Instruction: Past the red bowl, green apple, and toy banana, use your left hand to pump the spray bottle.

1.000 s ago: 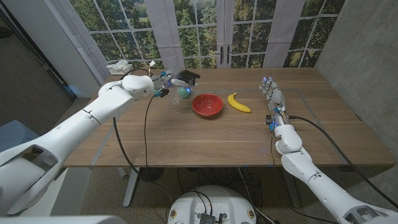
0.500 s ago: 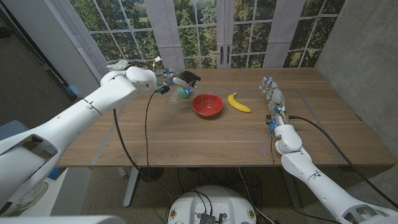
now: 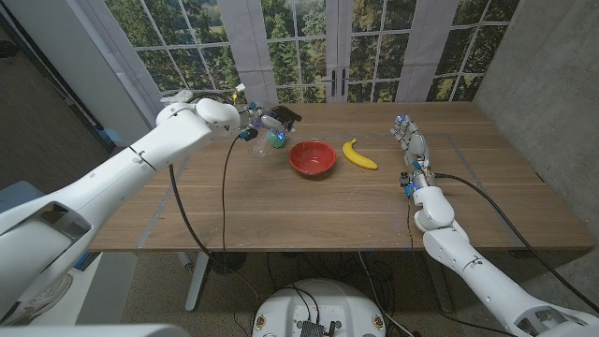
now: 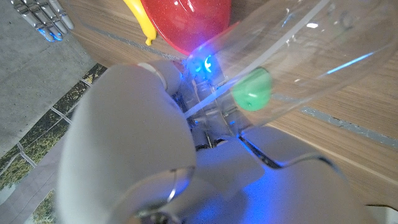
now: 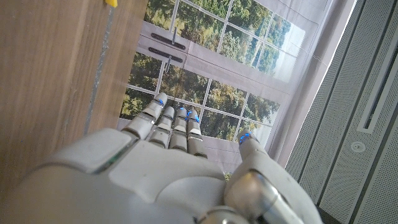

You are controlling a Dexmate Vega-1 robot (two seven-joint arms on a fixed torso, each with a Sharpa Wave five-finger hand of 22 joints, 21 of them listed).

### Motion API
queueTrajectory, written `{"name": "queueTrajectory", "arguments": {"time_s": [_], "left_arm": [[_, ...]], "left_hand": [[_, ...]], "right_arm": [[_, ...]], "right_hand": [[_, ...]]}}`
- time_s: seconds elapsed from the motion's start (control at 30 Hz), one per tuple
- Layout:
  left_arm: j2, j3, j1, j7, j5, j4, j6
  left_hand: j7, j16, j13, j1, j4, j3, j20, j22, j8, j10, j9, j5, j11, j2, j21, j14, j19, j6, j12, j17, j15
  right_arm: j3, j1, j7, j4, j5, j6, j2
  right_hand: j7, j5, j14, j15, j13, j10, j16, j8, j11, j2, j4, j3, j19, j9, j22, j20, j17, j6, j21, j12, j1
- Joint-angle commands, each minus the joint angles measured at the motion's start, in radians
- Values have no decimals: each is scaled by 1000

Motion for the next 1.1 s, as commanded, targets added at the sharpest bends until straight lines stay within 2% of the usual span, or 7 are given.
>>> {"name": "queueTrajectory", "arguments": {"time_s": [0.03,0.07,0.1,0.13,0.73,0.93,1.1], "left_arm": [[-16,1,0,71,-24,-36,76],[-6,27,-27,43,-14,-34,93],[-5,27,-20,50,-8,-33,72],[-3,40,-37,35,-7,-33,91],[2,53,-39,21,5,-30,53],[-4,40,-35,6,-24,-10,41],[-7,31,-27,11,-34,-6,26]], "left_hand": [[-51,329,3,273,9,8,4,46,152,14,179,-12,-35,253,117,-8,-5,32,14,419,-93],[-53,334,0,275,9,10,4,47,187,17,224,-13,-41,253,121,-13,-6,33,15,417,-95],[-49,352,14,277,11,16,18,52,330,8,444,-17,-47,253,137,-16,-36,-26,29,392,-93],[-51,369,5,283,11,19,15,54,374,10,505,-16,-49,255,148,-25,-32,-36,29,402,-95],[-42,412,21,297,6,28,18,57,440,33,523,-17,-53,254,185,-23,-36,-22,68,389,-90],[-36,425,24,300,1,30,19,57,401,29,448,-13,-45,253,195,-31,-41,-35,77,391,-92],[-41,440,0,304,-1,33,21,58,333,25,367,-9,-40,254,207,-34,-48,-106,70,388,-93]], "right_arm": [[2,1,-5,5,0,-6,-3],[2,1,-1,5,3,-6,-5],[3,0,-7,3,-1,-7,-4],[3,1,-2,7,2,-4,-5],[8,-1,-6,3,2,-4,-10],[9,-2,-7,3,0,-1,-12],[10,-4,-2,3,7,1,-11]], "right_hand": [[2,-1,5,-3,-1,11,3,3,0,17,-5,-1,9,2,6,-3,-1,7,-2,-1,-6],[2,-1,5,-3,-1,11,3,3,0,17,-5,-1,9,2,6,-3,-2,7,-2,-2,-6],[2,-1,4,-3,-1,10,3,3,0,17,-5,-1,9,2,6,-3,-2,7,-2,-2,-6],[3,-1,4,-3,-1,10,3,3,0,17,-5,-1,9,2,6,-3,-2,7,-2,-2,-6],[3,-1,4,-3,-1,11,3,3,0,17,-5,0,9,2,6,-2,-2,8,-4,-2,-8],[3,-1,5,-2,-1,11,3,3,0,17,-5,0,10,2,6,-2,-3,8,-4,-2,-9],[3,-1,5,-3,-1,12,3,3,1,17,-6,0,10,2,6,-2,-3,9,-5,-2,-9]]}}
